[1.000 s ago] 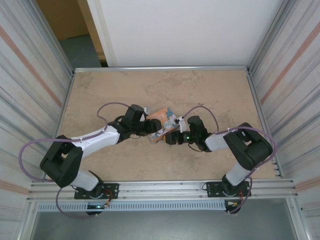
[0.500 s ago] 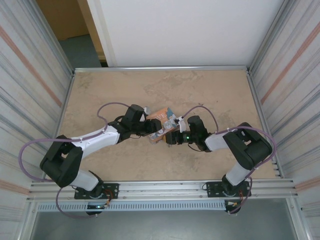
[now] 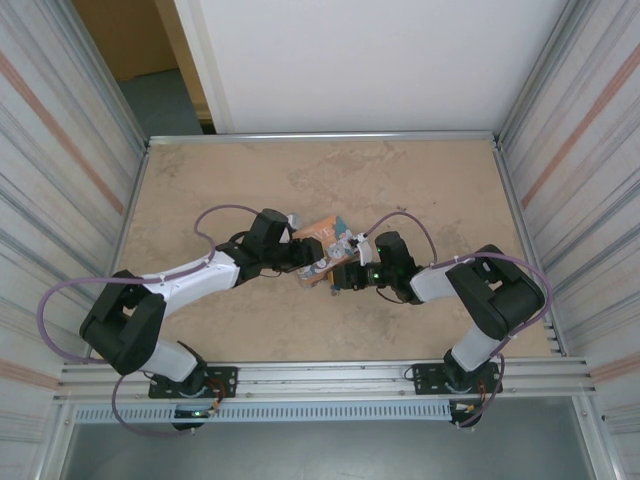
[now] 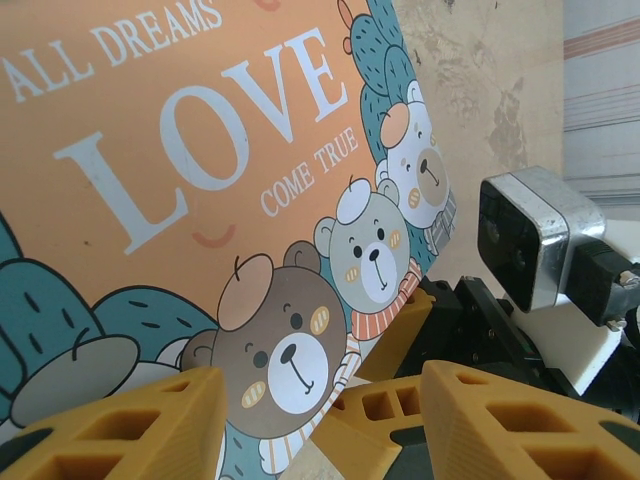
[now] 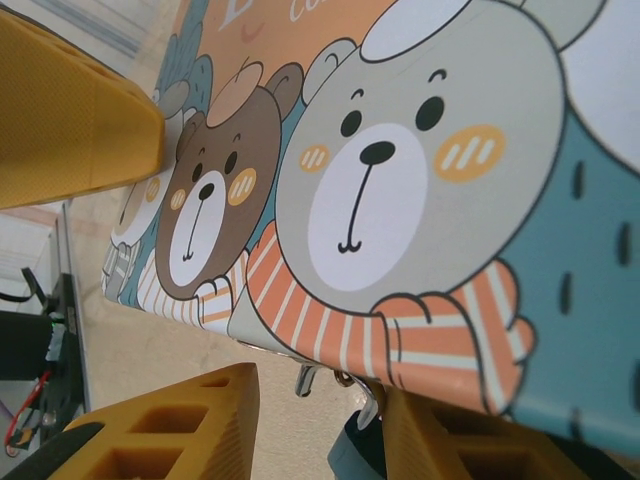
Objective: Unlock a padlock with a key
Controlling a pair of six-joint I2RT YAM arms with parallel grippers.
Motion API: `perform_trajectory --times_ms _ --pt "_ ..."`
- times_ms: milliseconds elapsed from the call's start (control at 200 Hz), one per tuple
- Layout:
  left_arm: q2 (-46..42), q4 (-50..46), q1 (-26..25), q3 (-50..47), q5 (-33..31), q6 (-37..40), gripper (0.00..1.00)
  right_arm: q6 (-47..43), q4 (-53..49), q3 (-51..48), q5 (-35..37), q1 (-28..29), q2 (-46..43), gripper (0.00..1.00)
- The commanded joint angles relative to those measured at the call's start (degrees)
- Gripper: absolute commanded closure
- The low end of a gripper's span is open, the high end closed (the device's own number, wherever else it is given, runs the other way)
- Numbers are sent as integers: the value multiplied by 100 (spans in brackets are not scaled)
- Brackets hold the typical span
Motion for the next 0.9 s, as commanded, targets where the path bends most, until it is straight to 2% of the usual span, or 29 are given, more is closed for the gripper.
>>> perform_trajectory --times_ms 0,200,511,701,892 --pt "-7 -151 14 -92 71 5 46 -137 54 -57 -187 65 -56 67" --pt "-7 -159 15 -91 64 4 46 -205 -64 -70 -155 66 -72 75" --pt "-24 -203 20 -109 22 21 46 -191 -127 -205 3 6 -171 100" --pt "-51 -197 18 -174 30 -1 46 102 -38 -339 151 -90 -306 100" --pt "-121 -146 -109 -274 -32 -92 46 794 297 -475 356 -162 -333 100"
